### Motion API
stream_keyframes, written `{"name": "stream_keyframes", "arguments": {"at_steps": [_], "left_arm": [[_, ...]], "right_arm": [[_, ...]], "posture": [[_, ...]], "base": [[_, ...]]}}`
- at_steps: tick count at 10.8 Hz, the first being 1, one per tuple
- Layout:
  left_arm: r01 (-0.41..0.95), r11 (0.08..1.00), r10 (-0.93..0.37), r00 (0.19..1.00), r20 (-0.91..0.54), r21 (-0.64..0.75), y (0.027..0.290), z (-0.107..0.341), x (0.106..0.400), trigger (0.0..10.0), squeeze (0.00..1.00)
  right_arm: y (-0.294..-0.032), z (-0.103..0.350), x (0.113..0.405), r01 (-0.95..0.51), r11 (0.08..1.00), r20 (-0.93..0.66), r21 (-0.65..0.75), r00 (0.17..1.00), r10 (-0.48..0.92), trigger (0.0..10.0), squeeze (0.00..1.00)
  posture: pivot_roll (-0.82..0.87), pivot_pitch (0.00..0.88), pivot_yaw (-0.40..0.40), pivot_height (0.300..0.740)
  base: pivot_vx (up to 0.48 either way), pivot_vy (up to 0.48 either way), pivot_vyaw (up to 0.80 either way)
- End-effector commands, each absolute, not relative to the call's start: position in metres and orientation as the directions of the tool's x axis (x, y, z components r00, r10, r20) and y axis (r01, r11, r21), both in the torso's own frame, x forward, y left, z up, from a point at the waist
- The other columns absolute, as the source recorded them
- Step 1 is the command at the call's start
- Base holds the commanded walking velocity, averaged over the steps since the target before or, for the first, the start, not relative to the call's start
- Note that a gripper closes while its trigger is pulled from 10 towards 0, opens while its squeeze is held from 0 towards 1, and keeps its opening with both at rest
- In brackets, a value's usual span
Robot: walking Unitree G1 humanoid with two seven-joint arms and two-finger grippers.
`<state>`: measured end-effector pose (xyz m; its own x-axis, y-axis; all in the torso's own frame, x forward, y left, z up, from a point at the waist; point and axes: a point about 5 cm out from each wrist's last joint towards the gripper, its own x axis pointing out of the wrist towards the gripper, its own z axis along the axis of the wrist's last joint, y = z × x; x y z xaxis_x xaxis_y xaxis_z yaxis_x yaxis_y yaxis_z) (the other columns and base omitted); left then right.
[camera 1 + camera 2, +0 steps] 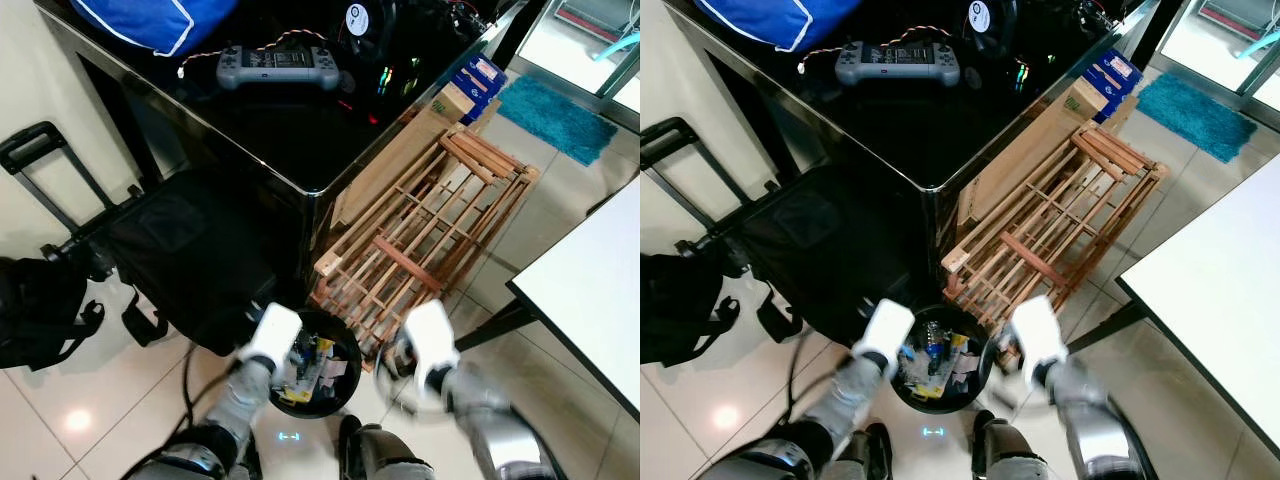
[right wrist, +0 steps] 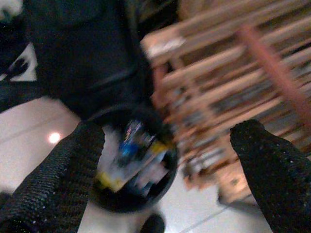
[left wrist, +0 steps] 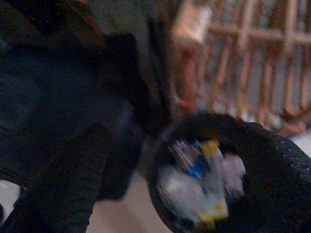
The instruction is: Picking trash to rubbish bin
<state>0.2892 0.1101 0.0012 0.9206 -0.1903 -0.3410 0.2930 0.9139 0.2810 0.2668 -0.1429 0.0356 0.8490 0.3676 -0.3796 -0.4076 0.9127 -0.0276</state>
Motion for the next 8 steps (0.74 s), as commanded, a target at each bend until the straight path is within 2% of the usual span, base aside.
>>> {"name": "stream_keyframes", "arguments": {"at_steps": [1,4,8], "left_arm": [[0.249,0.929,-0.16,0.937,-0.31,0.274,0.117,0.0,0.286,10.0,0.0],[0.138,0.953,-0.093,0.98,-0.174,0.269,0.144,0.012,0.285,10.0,0.0],[0.055,0.961,-0.033,0.996,-0.088,0.27,0.16,0.026,0.291,10.0,0.0]], "right_arm": [[-0.153,0.033,0.268,-0.324,0.946,-0.355,-0.02,0.887,0.296,10.0,0.0],[-0.164,0.05,0.289,-0.134,0.991,-0.186,-0.029,0.974,0.126,10.0,0.0],[-0.178,0.054,0.294,-0.02,0.999,-0.08,-0.045,0.997,0.016,10.0,0.0]], "posture": [[-0.1,0.246,-0.027,0.74],[-0.07,0.191,0.015,0.74],[-0.05,0.117,0.033,0.74]], "base": [[0.0,0.0,0.0],[0.0,0.0,0.0],[0.0,0.0,0.0]]}}
